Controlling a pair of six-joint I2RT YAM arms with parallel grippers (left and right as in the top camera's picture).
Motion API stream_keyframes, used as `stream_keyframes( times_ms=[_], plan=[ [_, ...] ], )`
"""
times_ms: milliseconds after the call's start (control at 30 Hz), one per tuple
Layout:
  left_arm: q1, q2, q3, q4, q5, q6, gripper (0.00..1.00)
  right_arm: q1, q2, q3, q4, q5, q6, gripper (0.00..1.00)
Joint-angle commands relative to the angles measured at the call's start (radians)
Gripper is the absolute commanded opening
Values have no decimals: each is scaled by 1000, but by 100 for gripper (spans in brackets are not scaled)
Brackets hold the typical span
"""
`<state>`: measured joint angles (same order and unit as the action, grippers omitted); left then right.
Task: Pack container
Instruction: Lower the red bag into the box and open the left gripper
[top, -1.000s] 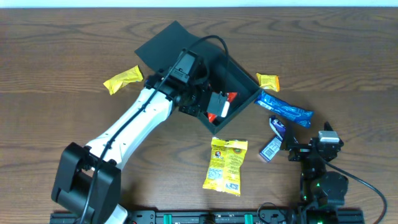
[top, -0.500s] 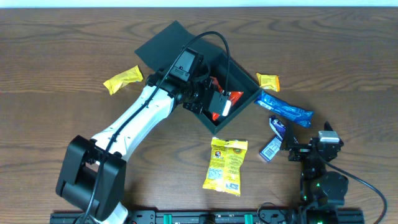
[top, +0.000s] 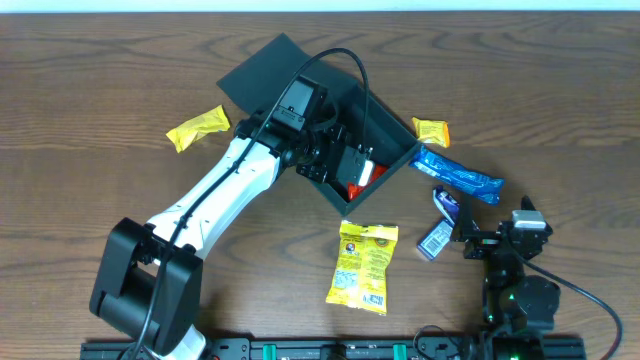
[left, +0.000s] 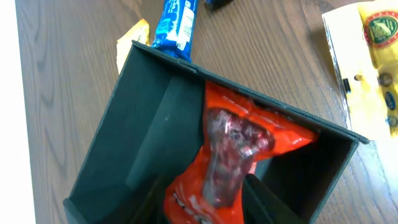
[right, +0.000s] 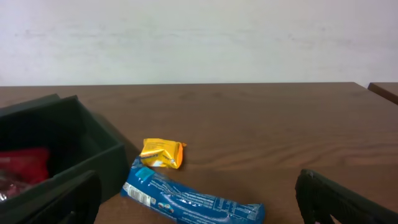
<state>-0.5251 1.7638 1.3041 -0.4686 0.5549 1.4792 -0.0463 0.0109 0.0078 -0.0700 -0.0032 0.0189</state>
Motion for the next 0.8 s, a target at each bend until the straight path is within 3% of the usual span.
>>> stream_keyframes(
  times_ms=[0,67,100,167,200,233,367,433,500,533,667,767],
  plan=[
    [3,3,23,23,15,-26,50,8,-6,-2,-5,-1,14,99],
    [3,-6,23,68,14,-108,73,8,-6,-2,-5,-1,14,99],
    [3,-12,23,87,14,-160,98,8,-6,-2,-5,-1,14,99],
    [3,-34,27,134,19,-313,95,8,-6,-2,-5,-1,14,99],
    [3,-47,32,158,26,-404,100,8,-6,-2,-5,-1,14,99],
    [3,-56,32,186,31,-489,89,8,-6,-2,-5,-1,14,99],
    [1,-69,32,346,38,-917,89,8,-6,-2,-5,-1,14,99],
    [-1,-69,32,439,38,-1219,46,8,-6,-2,-5,-1,14,99],
    [-4,-69,32,497,37,-1453,15,8,-6,-2,-5,-1,14,99],
    [-6,-69,32,512,34,-1519,6,8,-6,-2,-5,-1,14,99],
    [-34,-68,32,504,-104,-1869,6,8,-6,-2,-5,-1,14,99],
    [-75,-68,32,470,-240,-2009,6,8,-6,-2,-5,-1,14,99]
  ],
)
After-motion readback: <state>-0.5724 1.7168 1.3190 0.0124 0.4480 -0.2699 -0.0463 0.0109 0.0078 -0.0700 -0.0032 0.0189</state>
